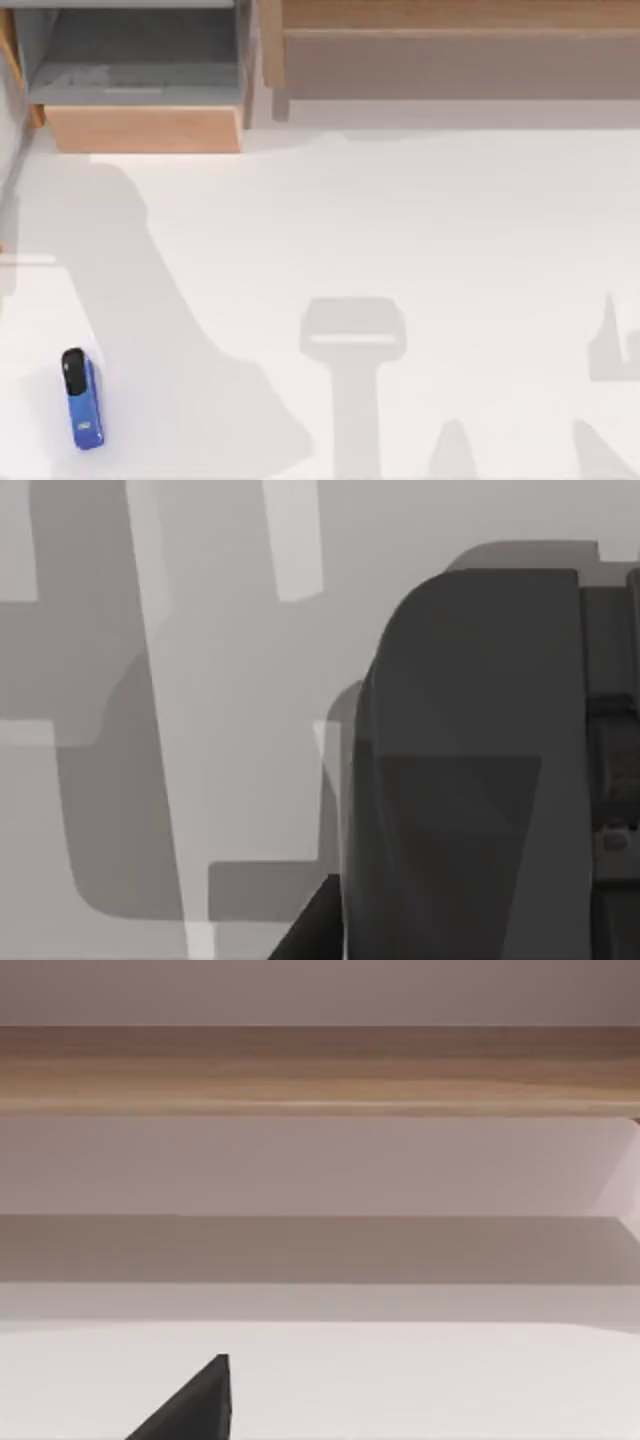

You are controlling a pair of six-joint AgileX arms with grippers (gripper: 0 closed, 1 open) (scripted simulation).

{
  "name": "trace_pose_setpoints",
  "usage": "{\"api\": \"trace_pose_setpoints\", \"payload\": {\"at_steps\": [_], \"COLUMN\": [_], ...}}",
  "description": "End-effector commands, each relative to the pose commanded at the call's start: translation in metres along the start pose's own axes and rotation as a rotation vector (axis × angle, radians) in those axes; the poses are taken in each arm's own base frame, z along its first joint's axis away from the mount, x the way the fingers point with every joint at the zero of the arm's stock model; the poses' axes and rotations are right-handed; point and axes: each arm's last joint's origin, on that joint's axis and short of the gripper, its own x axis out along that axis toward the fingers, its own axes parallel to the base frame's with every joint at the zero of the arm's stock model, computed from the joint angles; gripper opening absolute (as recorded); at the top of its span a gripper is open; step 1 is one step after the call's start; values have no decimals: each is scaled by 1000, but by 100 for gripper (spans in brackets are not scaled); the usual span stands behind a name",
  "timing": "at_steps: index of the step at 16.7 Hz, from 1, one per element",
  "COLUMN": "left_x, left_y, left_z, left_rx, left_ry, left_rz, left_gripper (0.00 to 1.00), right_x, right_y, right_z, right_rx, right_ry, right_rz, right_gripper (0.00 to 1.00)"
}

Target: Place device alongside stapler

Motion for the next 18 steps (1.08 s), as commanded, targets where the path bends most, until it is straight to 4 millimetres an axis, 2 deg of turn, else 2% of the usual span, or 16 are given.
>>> {"api": "trace_pose_setpoints", "payload": {"at_steps": [2,4,7,11,14,16,18], "left_x": [-12,-32,-79,-148,-185,-194,-187], "left_y": [1,0,-16,-60,-102,-133,-167], "left_z": [-2,-6,-12,-17,-24,-31,-40], "left_rx": [-30,-90,-189,-282,-313,-316,-302], "left_ry": [-16,-39,-125,-303,-413,-437,-407], "left_rz": [8,21,55,74,48,16,-19], "left_gripper": [0,0,0,0,0,0,0], "right_x": [0,0,0,0,0,0,0], "right_y": [0,0,0,0,0,0,0], "right_z": [0,0,0,0,0,0,0], "right_rx": [0,0,0,0,0,0,0], "right_ry": [0,0,0,0,0,0,0], "right_rz": [0,0,0,0,0,0,0], "right_gripper": [100,100,100,100,100,100,100]}}
